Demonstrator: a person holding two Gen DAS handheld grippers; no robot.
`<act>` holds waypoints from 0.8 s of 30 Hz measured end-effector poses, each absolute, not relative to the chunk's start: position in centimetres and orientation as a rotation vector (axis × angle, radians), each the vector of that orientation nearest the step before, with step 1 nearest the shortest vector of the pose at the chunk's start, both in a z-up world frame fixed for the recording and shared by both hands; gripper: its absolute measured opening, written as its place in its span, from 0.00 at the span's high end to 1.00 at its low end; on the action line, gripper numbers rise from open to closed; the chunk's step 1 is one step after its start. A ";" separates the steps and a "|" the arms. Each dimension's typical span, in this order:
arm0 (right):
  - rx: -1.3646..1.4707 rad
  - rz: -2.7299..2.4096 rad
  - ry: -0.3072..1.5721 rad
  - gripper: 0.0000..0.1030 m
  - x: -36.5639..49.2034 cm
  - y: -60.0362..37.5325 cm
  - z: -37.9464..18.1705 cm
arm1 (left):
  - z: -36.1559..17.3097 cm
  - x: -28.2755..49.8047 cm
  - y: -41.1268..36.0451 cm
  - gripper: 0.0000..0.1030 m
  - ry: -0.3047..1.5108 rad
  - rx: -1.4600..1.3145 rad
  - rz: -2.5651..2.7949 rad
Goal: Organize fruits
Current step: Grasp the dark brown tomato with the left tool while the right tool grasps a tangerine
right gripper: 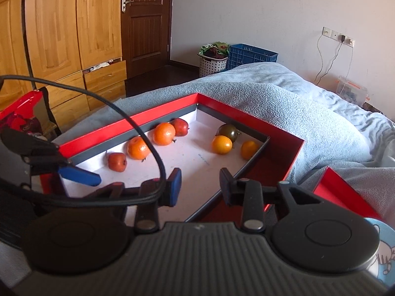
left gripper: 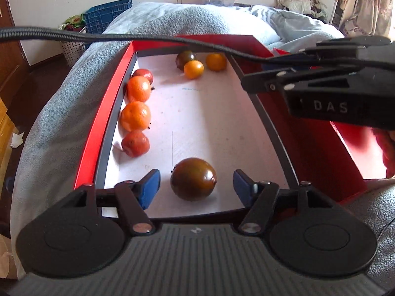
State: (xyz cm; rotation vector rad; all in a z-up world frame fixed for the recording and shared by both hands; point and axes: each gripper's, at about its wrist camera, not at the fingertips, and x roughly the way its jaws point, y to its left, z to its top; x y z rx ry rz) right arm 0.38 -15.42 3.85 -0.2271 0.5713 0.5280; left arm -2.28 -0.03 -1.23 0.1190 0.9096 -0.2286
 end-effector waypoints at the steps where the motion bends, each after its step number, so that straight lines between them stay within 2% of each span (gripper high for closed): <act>1: -0.228 0.532 0.570 0.65 0.4 -15.3 4.0 | -1.3 -2.2 0.1 0.42 0.914 0.103 -0.231; 2: -0.234 0.533 0.569 0.65 0.6 -15.0 4.1 | -1.5 -2.1 0.3 0.53 0.920 0.095 -0.221; 3: -0.244 0.530 0.569 0.65 0.8 -14.8 4.1 | -1.8 -2.0 0.5 0.54 0.924 0.085 -0.216; 12: -0.286 0.709 0.660 0.64 4.5 -11.2 2.2 | -0.3 -2.8 2.9 0.56 0.812 -0.003 -0.101; 15: -0.299 0.788 0.728 0.63 6.1 -9.7 2.3 | -0.4 -2.4 2.6 0.56 0.829 0.011 -0.097; 20: -0.536 0.853 0.800 0.63 6.5 -6.0 1.0 | -1.0 -2.4 2.9 0.56 0.842 -0.011 -0.088; 24: -0.543 0.885 0.780 0.63 6.7 -5.2 1.9 | -0.7 -2.9 2.9 0.56 0.811 -0.019 -0.077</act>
